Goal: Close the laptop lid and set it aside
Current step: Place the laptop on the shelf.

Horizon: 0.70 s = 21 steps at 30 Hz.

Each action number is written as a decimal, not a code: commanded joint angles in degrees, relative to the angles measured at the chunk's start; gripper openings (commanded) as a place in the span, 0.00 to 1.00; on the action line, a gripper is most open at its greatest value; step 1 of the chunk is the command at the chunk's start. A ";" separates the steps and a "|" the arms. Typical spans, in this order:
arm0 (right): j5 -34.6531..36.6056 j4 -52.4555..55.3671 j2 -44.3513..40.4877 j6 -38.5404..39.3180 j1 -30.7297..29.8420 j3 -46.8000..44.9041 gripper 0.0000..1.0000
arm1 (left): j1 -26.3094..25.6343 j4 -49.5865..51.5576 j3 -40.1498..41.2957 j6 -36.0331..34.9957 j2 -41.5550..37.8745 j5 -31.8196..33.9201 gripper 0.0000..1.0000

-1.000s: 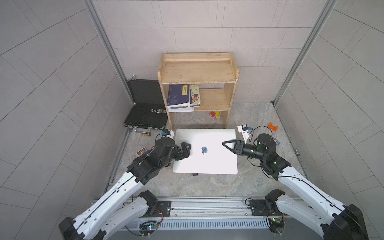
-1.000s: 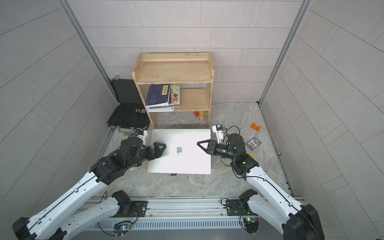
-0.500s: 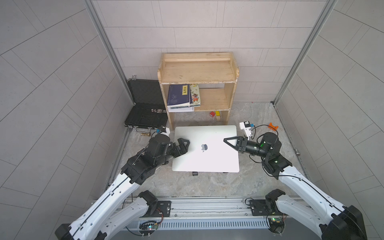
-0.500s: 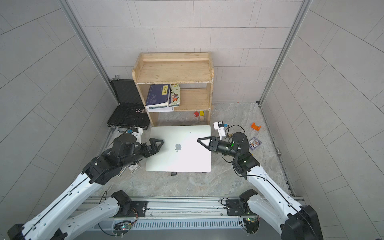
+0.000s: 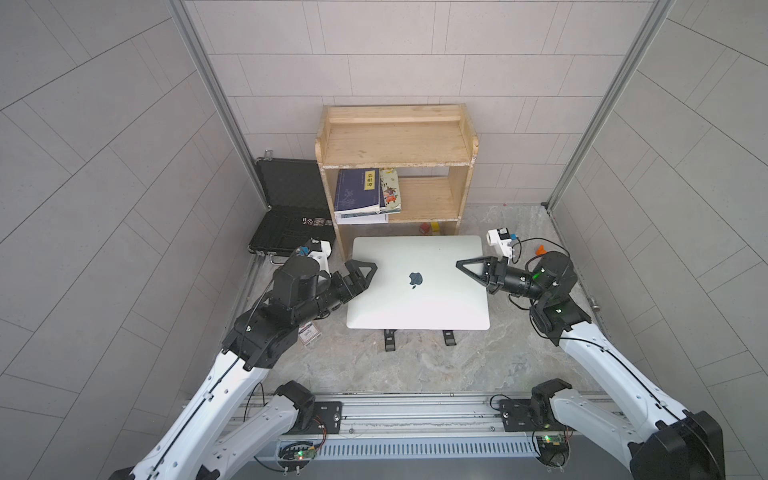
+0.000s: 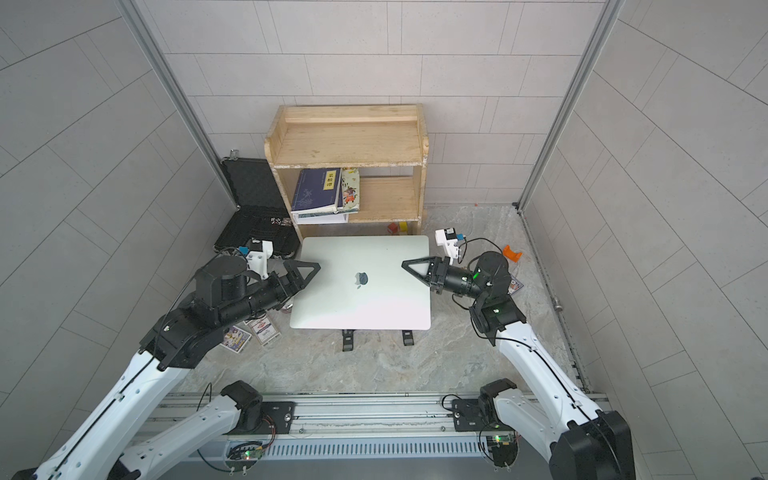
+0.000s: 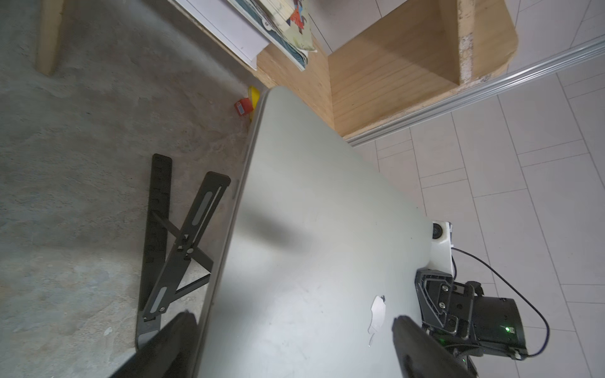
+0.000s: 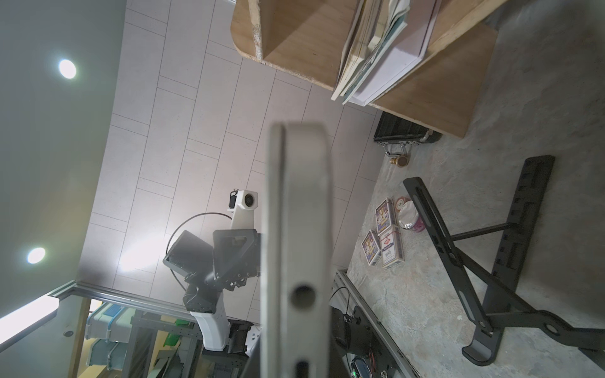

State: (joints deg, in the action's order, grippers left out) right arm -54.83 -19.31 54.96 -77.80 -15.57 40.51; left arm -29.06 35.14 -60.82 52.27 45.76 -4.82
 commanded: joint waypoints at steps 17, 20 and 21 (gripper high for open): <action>-1.14 -14.15 2.87 -10.61 2.16 7.85 0.00 | 11.61 -8.40 2.15 9.85 -2.98 -24.94 0.82; -1.17 -14.42 4.07 -11.20 2.24 9.62 0.00 | 11.93 -8.83 2.10 10.54 -2.74 -26.16 0.79; -1.24 -14.51 4.51 -11.35 2.22 10.39 0.00 | 12.00 -8.85 2.02 10.69 -2.65 -26.39 0.79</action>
State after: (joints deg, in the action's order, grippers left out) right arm -57.67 -24.49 60.20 -86.13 -13.17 46.57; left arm -16.99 29.12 -59.09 61.06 43.05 -25.89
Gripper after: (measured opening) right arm 0.195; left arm 0.794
